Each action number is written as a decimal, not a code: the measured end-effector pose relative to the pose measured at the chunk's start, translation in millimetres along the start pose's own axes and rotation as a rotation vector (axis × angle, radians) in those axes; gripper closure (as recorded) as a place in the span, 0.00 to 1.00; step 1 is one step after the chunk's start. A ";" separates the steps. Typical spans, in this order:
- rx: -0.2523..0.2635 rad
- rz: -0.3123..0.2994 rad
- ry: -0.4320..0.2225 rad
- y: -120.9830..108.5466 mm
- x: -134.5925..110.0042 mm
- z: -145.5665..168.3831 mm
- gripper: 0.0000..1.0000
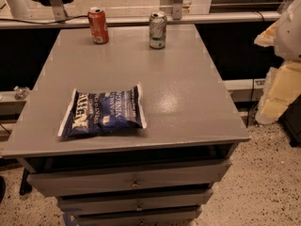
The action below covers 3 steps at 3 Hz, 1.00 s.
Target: Move 7up can near blue chip bag
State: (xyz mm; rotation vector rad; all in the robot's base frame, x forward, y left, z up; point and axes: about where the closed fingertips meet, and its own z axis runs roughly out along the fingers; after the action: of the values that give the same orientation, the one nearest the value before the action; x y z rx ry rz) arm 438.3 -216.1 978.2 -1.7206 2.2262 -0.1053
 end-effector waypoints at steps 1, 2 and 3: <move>0.015 0.007 -0.006 -2.7 0.3 1.4 0.00; 0.044 0.055 -0.050 -20.1 6.4 18.0 0.00; 0.120 0.110 -0.144 -64.9 6.3 39.5 0.00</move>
Offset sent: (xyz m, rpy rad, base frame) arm 0.0687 -0.0207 -0.0332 0.1432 -0.1296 -0.1093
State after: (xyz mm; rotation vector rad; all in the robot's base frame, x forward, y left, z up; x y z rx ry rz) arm 509.0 -234.2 956.0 -1.4923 2.1580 -0.0845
